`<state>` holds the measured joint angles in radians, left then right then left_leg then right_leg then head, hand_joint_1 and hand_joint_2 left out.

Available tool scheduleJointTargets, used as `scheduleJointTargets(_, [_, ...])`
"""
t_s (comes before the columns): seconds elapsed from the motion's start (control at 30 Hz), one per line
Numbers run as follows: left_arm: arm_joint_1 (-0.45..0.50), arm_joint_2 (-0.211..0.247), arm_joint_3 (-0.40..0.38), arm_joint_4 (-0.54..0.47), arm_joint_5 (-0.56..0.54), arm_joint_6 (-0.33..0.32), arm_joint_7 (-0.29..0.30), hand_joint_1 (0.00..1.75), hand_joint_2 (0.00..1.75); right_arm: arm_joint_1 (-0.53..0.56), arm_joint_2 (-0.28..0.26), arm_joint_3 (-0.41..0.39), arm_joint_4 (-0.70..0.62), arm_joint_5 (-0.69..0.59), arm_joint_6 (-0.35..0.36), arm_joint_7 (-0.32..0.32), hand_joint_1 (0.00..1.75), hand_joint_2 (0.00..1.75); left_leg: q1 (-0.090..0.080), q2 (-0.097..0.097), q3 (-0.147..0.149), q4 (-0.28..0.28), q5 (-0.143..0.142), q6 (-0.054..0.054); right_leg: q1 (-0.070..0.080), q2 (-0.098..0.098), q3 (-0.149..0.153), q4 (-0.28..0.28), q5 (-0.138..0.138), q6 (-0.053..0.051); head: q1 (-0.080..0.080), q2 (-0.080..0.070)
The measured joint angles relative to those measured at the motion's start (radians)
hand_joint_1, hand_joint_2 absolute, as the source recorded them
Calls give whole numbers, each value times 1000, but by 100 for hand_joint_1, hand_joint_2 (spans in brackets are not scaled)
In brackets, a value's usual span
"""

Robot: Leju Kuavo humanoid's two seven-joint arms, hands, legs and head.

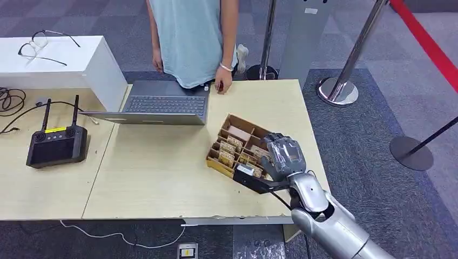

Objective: Pass the card to the sensor for recognition and then transmit it.

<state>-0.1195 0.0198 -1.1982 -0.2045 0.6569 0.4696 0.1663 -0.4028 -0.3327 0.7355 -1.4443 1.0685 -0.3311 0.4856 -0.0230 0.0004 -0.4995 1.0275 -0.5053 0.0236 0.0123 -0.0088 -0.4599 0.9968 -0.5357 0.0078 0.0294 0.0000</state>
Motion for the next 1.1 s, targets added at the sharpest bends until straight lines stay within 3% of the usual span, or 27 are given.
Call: scheduleJointTargets(1.1, [0, 1, 0, 0, -4, -6, -3, 0, 175, -3, -10, -12, 3, -21, 33, 5, 68, 175, 0, 0, 0, 0, 0, 0, 0, 0, 0, 0, 0, 0, 0, 0])
